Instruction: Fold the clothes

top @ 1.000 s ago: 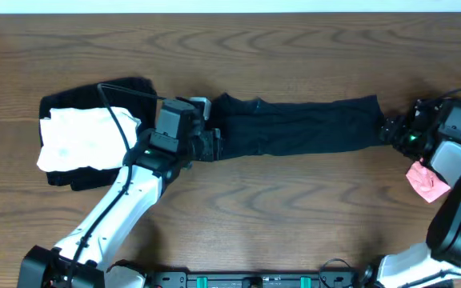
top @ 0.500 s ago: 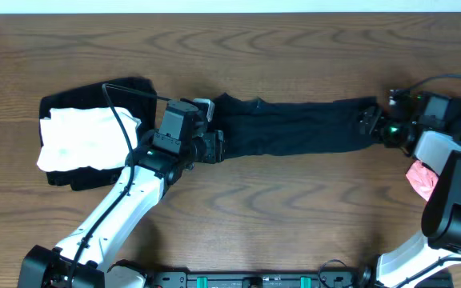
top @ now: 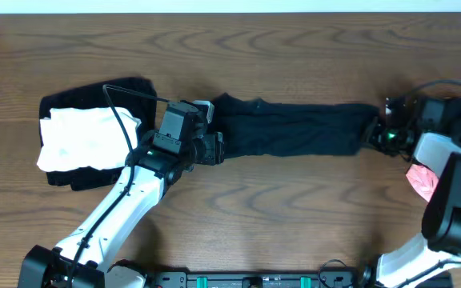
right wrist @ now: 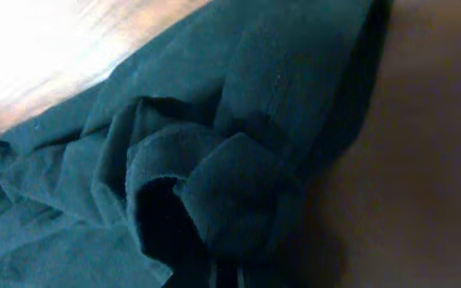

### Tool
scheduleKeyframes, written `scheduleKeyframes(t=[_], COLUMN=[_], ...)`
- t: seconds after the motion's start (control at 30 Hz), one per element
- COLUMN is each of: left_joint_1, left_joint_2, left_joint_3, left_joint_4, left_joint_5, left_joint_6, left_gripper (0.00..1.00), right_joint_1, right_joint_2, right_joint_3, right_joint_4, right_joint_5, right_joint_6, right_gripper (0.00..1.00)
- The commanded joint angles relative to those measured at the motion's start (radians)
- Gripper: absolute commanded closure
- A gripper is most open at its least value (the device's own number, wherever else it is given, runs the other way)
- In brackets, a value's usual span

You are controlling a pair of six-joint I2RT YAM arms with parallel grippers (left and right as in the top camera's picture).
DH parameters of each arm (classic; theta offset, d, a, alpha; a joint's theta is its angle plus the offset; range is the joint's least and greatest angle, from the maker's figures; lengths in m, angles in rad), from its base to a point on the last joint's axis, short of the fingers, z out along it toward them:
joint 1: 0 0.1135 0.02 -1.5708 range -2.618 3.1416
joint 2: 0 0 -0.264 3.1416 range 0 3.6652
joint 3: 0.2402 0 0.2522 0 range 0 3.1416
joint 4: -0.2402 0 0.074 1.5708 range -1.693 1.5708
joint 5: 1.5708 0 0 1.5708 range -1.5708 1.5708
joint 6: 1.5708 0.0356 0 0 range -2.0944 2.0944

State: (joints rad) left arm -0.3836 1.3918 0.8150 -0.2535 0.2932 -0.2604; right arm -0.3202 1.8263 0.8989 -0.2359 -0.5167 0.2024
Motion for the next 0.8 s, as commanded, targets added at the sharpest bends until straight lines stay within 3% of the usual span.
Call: scheduleKeyframes(t=[0.0,0.13,0.37,0.77], left_joint_1=[-0.002,-0.002,-0.002,0.008], left_joint_2=[-0.006,-0.006,-0.007,-0.115], left_joint_3=[0.007,0.007,0.008,0.008], left_joint_4=[0.000,0.000,0.005,-0.050], left_joint_5=[0.009,0.009,0.009,0.009], left_joint_6=[0.016,0.017,0.016,0.013], left_gripper=[0.36,0.36,0.37,0.37], right_joint_1=[-0.045,-0.051,-0.001,0.369], right_joint_2=[-0.154,-0.303,-0.433,-0.394], right_joint_3=[0.014,0.073,0.200,0.216], right_joint_4=[-0.061,-0.148,-0.259,-0.277], right_joint_5=[0.153,0.264,0.220,0.403], right_joint_6=[0.010,-0.034,-0.065,-0.111], right_gripper=[0.99,0.99,0.99,0.99])
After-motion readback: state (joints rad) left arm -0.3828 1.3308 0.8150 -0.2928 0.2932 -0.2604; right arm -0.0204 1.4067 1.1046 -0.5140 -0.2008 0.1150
